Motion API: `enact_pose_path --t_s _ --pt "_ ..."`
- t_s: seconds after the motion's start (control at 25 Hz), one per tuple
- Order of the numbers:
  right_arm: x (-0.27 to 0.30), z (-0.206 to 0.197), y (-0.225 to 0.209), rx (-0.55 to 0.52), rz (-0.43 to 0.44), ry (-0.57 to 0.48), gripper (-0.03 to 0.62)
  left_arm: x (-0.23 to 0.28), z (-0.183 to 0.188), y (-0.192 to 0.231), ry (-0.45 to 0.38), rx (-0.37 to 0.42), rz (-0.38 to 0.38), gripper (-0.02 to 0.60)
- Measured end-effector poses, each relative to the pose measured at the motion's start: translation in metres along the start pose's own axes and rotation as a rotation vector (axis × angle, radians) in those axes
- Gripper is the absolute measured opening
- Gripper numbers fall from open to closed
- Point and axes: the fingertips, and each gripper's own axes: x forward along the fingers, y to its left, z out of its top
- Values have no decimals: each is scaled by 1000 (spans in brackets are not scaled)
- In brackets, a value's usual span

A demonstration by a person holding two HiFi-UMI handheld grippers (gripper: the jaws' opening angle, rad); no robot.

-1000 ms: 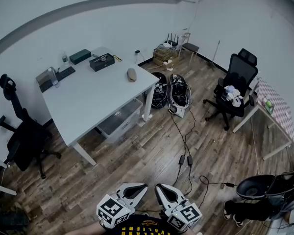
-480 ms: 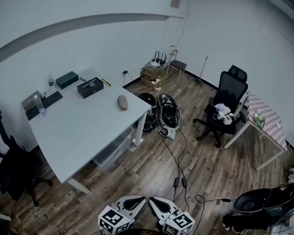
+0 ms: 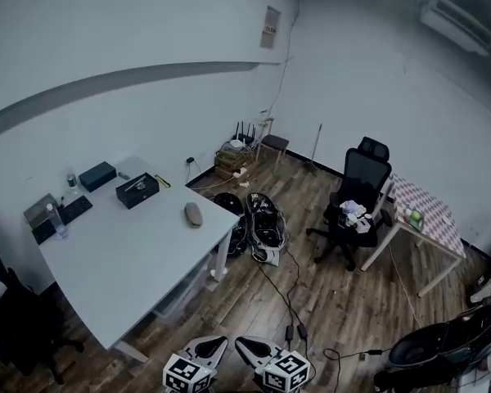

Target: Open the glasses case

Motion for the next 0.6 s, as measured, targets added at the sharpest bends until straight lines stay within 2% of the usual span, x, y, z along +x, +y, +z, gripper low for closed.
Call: enact_pose_path --t_s 0.32,0.6 --pt "11 -3 -26 42 10 14 25 16 -15 20 61 -50 20 14" --pt "33 9 -72 70 95 16 25 63 -3 39 81 -51 93 14"
